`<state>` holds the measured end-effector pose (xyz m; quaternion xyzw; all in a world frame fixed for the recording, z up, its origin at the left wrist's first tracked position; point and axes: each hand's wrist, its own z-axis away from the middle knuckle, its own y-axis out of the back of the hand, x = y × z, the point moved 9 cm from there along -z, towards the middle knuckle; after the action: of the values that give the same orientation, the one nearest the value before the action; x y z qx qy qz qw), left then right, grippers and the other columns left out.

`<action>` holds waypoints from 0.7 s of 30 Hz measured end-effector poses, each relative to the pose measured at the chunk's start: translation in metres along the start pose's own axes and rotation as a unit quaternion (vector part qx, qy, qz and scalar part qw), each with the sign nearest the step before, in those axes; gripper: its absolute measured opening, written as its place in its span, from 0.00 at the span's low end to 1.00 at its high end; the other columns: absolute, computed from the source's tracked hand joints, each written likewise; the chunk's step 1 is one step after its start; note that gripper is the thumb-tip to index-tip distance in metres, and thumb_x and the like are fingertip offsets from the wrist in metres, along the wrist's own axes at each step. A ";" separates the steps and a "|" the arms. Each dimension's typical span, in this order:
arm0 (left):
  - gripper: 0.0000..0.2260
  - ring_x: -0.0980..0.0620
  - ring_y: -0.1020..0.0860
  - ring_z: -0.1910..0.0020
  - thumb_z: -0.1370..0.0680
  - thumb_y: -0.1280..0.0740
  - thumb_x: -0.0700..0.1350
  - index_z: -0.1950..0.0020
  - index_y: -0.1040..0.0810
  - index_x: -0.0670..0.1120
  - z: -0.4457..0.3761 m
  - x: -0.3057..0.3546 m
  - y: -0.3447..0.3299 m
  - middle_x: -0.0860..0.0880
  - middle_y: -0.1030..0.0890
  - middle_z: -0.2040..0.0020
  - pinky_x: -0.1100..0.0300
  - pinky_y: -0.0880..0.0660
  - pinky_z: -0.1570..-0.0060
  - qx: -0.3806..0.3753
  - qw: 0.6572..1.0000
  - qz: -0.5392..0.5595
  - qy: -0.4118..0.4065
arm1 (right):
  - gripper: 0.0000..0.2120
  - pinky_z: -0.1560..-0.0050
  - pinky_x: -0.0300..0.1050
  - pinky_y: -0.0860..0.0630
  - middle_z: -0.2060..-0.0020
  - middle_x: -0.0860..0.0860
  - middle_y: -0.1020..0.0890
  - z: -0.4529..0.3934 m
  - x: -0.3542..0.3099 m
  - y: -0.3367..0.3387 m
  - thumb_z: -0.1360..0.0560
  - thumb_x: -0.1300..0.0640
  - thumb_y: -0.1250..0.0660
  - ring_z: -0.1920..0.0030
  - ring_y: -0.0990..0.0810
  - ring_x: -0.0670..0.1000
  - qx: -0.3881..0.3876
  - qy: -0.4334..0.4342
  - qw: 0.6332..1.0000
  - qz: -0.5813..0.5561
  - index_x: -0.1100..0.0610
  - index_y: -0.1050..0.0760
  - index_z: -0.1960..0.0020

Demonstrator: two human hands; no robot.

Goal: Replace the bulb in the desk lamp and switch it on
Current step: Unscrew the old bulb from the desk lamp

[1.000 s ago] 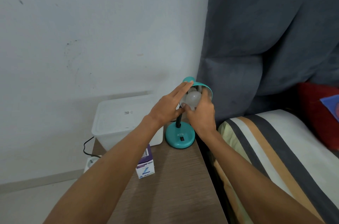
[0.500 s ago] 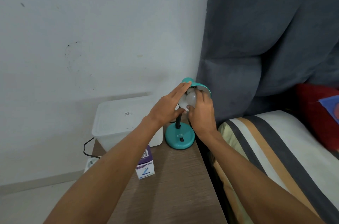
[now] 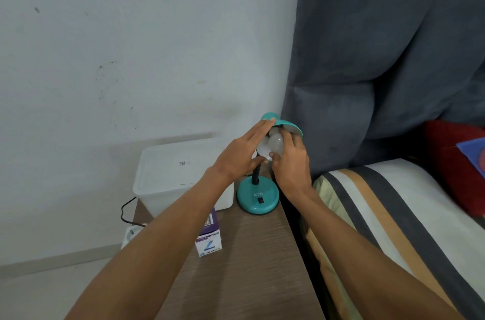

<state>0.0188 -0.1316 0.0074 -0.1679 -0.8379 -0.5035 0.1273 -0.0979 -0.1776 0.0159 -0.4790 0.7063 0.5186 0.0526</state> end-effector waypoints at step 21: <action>0.45 0.36 0.20 0.36 0.25 0.22 0.41 0.16 0.46 0.52 -0.001 0.002 0.001 0.47 0.38 0.17 0.45 0.22 0.35 0.006 1.000 -0.004 0.002 | 0.29 0.39 0.53 0.26 0.36 0.59 0.23 -0.003 0.001 0.002 0.26 0.57 0.26 0.39 0.22 0.61 -0.003 -0.062 0.997 -0.044 0.58 0.32 0.29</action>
<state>0.0177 -0.1313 0.0095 -0.1628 -0.8413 -0.4994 0.1279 -0.0985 -0.1808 0.0186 -0.4770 0.6782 0.5466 0.1175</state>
